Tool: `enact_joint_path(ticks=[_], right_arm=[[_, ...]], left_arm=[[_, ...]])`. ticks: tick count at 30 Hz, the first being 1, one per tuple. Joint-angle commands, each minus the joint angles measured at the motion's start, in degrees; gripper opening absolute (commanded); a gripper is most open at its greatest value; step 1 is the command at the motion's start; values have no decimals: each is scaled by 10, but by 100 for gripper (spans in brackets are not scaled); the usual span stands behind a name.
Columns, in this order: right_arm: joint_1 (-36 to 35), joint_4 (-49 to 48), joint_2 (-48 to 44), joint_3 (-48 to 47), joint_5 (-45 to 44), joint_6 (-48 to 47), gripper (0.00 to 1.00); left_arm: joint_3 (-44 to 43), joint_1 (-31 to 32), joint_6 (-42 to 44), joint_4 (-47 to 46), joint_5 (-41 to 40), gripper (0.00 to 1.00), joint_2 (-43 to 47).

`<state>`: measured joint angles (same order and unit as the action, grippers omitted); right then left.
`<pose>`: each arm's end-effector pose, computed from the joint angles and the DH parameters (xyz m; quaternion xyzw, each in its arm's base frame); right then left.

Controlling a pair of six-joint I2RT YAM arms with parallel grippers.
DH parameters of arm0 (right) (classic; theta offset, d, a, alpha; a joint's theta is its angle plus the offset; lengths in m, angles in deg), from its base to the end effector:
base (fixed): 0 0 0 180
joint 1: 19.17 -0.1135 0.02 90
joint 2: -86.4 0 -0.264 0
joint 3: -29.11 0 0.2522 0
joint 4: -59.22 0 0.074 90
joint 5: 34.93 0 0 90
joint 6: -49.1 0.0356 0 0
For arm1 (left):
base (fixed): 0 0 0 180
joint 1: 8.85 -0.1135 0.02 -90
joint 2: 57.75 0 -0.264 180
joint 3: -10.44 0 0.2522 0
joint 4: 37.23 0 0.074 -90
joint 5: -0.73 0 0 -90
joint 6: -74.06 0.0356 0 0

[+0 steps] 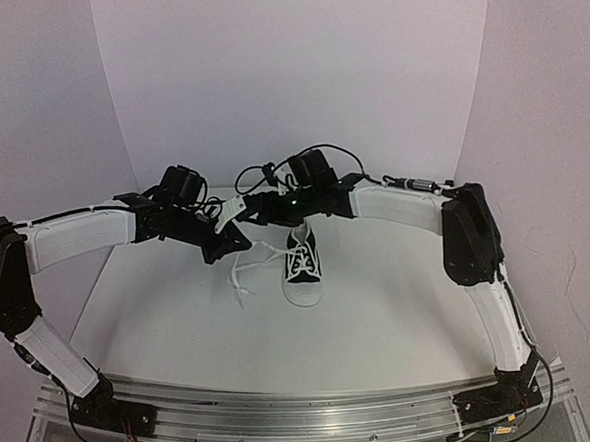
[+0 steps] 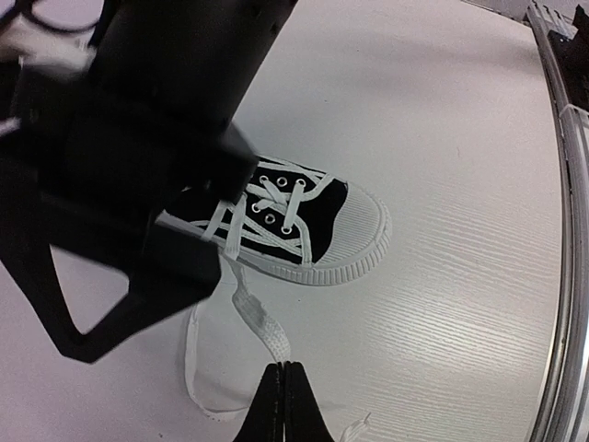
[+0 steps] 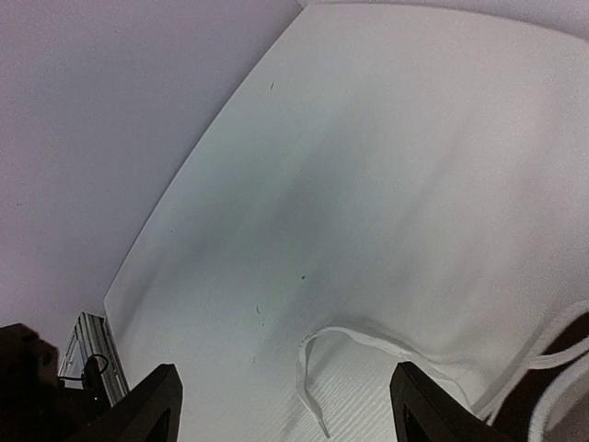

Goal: Tie the shoes

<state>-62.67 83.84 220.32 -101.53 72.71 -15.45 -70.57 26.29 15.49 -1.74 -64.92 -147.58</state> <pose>0.3917 0.3866 0.2387 -0.2109 0.8237 0.3968 0.3458 0.2733 -0.2103 0.2645 0.5628 0.7081 -0.2065 0.3730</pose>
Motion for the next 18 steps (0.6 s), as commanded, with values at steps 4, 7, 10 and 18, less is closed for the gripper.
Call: enact_joint_path(ticks=[4, 7, 10, 18], right_arm=[[13, -79, -222, 204, -57, -133, 73], [-37, -88, -252, 280, -115, -163, 66], [-99, -97, -206, 288, -132, -207, 64], [-116, -103, -35, 160, -100, -234, 56]], left_arm=[[-37, -60, -9, -33, 7, 0, -56], [-35, -77, 13, -32, 8, 0, -69], [-31, -93, 24, -32, 4, 0, -77], [-32, -104, 14, -38, -10, 0, -110]])
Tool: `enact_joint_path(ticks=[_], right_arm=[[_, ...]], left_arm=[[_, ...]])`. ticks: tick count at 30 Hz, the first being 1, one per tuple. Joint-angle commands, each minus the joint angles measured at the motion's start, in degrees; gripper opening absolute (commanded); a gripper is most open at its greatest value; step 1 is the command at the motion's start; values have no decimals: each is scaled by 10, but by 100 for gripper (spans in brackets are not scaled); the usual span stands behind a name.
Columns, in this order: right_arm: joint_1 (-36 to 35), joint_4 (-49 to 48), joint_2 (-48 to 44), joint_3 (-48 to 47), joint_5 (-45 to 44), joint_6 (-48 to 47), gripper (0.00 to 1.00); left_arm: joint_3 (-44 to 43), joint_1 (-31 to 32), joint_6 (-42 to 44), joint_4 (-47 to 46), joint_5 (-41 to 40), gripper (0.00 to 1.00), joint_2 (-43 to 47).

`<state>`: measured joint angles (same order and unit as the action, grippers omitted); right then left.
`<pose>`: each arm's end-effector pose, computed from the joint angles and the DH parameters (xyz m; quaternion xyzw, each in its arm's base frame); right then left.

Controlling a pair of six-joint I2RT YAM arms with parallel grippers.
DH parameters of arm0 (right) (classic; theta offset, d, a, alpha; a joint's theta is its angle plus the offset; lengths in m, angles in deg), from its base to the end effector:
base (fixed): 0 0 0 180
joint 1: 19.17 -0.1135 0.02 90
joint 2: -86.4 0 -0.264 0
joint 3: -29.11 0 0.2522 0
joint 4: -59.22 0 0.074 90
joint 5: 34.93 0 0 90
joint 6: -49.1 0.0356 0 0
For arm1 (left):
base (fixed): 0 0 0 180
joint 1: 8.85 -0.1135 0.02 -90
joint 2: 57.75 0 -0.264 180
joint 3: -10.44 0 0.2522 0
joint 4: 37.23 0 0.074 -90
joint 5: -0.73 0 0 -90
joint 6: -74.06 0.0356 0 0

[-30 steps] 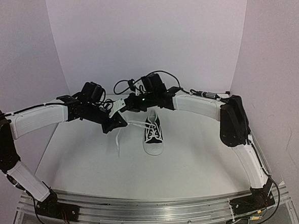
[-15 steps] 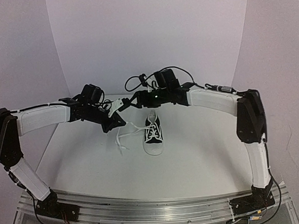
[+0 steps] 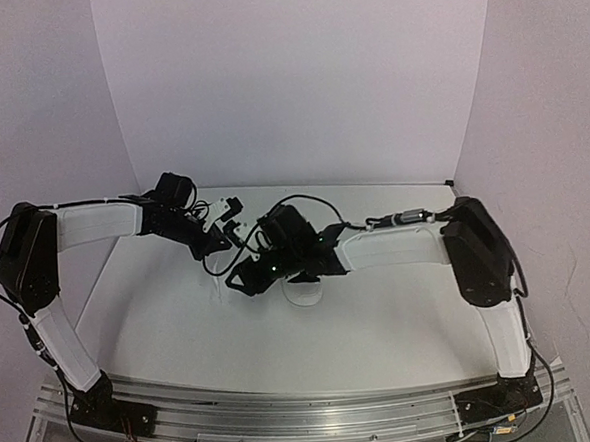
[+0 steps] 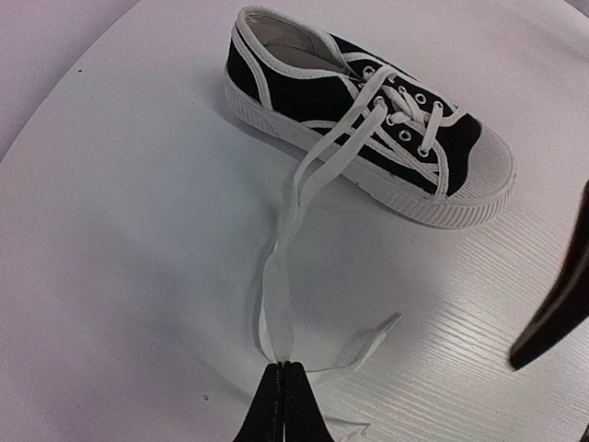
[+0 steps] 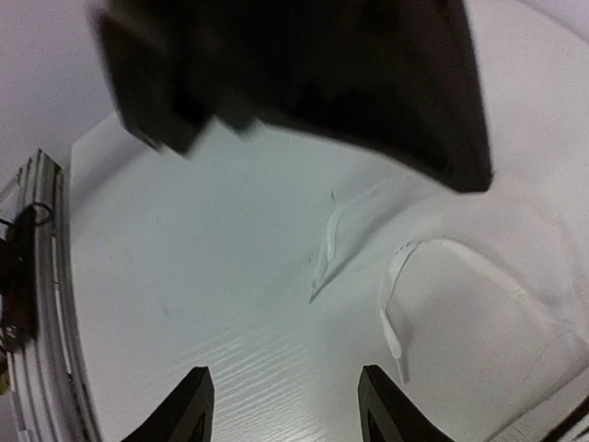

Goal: Tie the shoes

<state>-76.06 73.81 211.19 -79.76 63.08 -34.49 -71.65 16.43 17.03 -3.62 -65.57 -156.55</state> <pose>0.2729 0.4276 0.2057 -0.4007 0.7687 0.3113 0.3895 0.3285 -0.1709 0.2198 0.5090 0.7703 -0.1705 0.3444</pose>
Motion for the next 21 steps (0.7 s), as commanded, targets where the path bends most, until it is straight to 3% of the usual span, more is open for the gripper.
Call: enact_joint_path(ticks=[1, 7, 12, 18, 21], right_arm=[[17, -3, 77, -72, -1, -51, 58], [17, -3, 153, -118, -43, -89, 64], [17, -3, 185, -133, -27, -106, 63], [14, 8, 185, -77, -37, -105, 48], [12, 8, 171, -46, -54, -103, 26]], left_arm=[[-23, -6, -2, -20, -3, 0, -25], [-22, -7, 3, -18, 0, 0, -33], [-20, -9, 5, -20, 3, 0, -33], [-23, -11, 6, -23, 3, 0, -36], [-22, -12, 8, -23, 5, 0, -38]])
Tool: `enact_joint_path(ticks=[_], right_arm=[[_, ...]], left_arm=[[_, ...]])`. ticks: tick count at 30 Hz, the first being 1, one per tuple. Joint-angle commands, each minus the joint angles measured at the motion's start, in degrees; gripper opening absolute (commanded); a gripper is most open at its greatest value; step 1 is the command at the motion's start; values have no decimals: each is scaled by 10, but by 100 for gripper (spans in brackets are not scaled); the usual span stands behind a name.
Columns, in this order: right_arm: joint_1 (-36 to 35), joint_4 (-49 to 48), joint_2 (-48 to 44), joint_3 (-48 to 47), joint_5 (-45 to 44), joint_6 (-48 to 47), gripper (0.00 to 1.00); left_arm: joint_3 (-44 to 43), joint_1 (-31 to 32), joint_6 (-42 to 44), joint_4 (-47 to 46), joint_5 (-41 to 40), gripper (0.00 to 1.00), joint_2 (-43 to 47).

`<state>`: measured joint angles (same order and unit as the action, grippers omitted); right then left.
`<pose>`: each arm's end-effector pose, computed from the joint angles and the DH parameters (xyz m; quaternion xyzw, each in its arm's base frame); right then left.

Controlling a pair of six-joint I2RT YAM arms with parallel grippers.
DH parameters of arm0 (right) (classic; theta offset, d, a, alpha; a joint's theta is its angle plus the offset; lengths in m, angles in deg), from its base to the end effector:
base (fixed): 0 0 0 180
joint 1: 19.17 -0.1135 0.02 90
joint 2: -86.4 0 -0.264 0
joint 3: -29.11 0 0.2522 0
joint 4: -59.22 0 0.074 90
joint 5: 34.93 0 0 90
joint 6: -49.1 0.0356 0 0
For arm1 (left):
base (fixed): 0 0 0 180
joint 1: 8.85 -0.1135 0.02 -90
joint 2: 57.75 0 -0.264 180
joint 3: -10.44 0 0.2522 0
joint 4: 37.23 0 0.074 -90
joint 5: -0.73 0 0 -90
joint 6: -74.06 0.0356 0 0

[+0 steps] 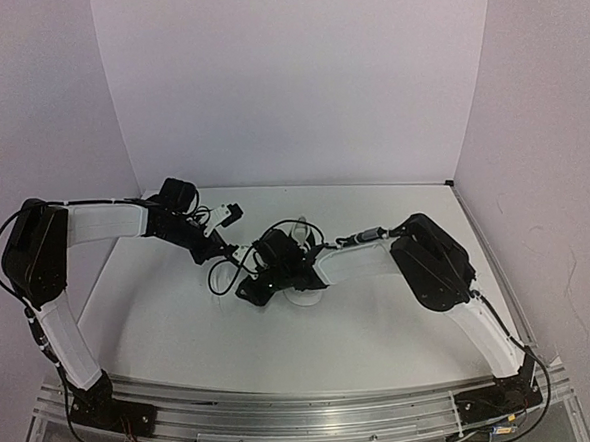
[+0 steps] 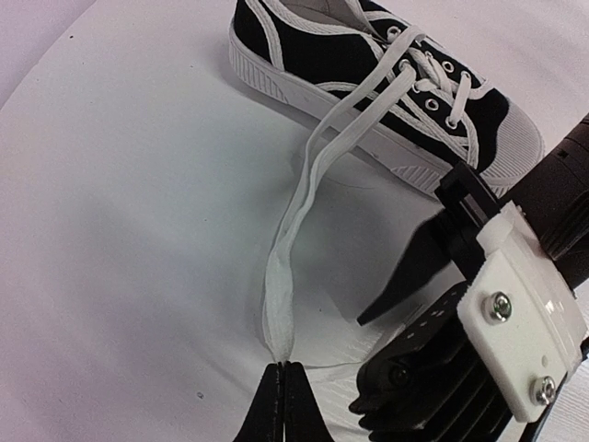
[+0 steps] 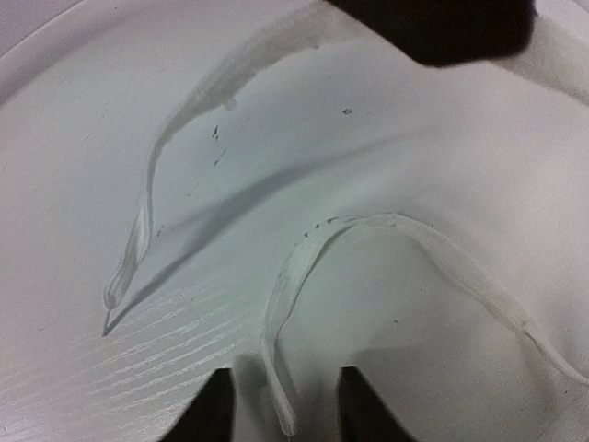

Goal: Tie the shoes

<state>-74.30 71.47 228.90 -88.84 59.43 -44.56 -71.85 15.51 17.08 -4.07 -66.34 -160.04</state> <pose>0.3102 0.4499 0.1038 -0.4534 0.7701 0.2249 0.3883 0.3379 -0.1682 0.1997 0.5015 0.7855 -0.1647 0.3230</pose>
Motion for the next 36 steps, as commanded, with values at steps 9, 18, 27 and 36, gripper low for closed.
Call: enact_joint_path(ticks=[9, 18, 27, 36], right_arm=[[5, 30, -158, 95, 46, 100, 0], [56, 28, -325, 263, 137, 219, 0], [104, 27, -409, 366, 142, 292, 0], [108, 21, -408, 374, 121, 295, 0]], left_arm=[[-4, 5, 31, 4, 39, 0, 6], [23, 70, 61, 1, 69, 0, 10], [-25, 100, 194, 118, 166, 56, -28], [-260, 63, 66, 106, 167, 59, -187]])
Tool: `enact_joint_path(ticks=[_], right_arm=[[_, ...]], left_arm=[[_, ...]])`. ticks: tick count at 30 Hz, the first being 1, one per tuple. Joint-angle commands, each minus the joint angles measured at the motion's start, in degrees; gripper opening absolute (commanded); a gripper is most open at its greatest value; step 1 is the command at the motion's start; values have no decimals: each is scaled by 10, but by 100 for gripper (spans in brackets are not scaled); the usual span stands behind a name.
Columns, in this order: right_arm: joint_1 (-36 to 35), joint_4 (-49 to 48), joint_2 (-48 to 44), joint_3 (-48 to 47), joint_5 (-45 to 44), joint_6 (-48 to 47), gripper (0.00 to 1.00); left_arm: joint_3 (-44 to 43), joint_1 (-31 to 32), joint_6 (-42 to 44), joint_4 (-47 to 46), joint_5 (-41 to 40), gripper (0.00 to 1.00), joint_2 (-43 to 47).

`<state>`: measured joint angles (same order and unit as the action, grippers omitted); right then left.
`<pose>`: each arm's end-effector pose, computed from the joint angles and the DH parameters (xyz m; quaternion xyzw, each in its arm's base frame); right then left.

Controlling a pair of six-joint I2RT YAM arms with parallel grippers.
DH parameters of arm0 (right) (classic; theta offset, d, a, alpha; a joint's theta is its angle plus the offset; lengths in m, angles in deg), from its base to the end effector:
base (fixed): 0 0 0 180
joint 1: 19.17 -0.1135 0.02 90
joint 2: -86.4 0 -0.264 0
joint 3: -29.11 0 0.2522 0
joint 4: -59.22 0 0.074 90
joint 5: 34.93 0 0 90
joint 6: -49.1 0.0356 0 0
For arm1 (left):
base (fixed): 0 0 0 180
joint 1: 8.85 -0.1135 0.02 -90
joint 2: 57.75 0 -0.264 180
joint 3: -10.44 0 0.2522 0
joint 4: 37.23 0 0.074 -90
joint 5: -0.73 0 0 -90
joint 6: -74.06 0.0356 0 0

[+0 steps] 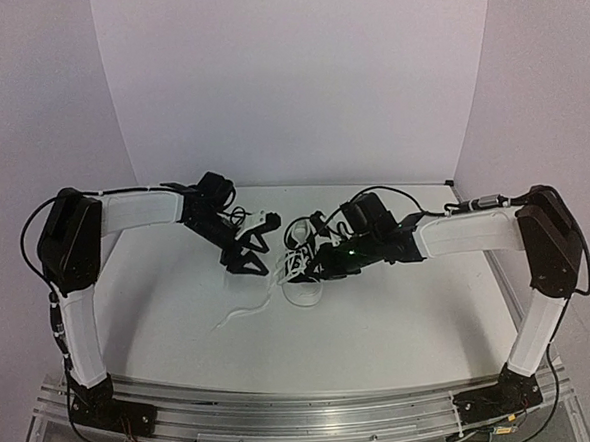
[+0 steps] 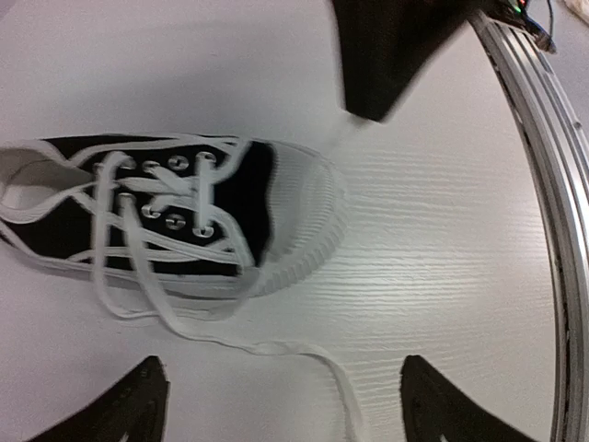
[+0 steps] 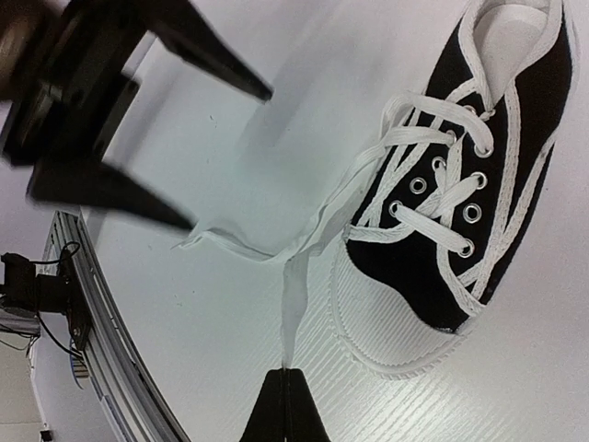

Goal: Tie the shoes

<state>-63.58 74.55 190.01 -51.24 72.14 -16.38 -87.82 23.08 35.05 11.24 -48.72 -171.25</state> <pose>0.2772 0.2862 0.2031 -0.2173 0.8666 0.3530 0.2780 0.3386 -0.2383 0.1987 0.6639 0.6324 -0.2975 0.2663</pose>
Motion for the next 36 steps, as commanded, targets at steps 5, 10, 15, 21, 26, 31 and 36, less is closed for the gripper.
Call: enact_joint_path(ticks=[5, 10, 15, 21, 26, 31, 36], right_arm=[[3, -33, -12, -15, -24, 17, 0], [2, -59, -5, -11, -30, 24, 0], [2, -72, -2, -7, -27, 32, 0], [4, -73, -2, -3, -55, 29, 0], [3, -70, 26, -29, -82, 30, 0], [3, -71, 79, -81, -93, 34, 0], [3, -101, 128, -126, -113, 60, 0]], left_arm=[[-199, -11, -195, -50, -61, 48, -184], [-190, -12, -181, -91, -66, 51, -196], [-209, -13, -177, -81, -69, 46, -221], [-191, -9, -179, -84, -72, 6, -222], [-194, -11, -226, -106, -79, 0, -179], [-198, -12, -265, -78, -85, 0, -109], [-152, -10, -290, -47, -40, 0, -56]])
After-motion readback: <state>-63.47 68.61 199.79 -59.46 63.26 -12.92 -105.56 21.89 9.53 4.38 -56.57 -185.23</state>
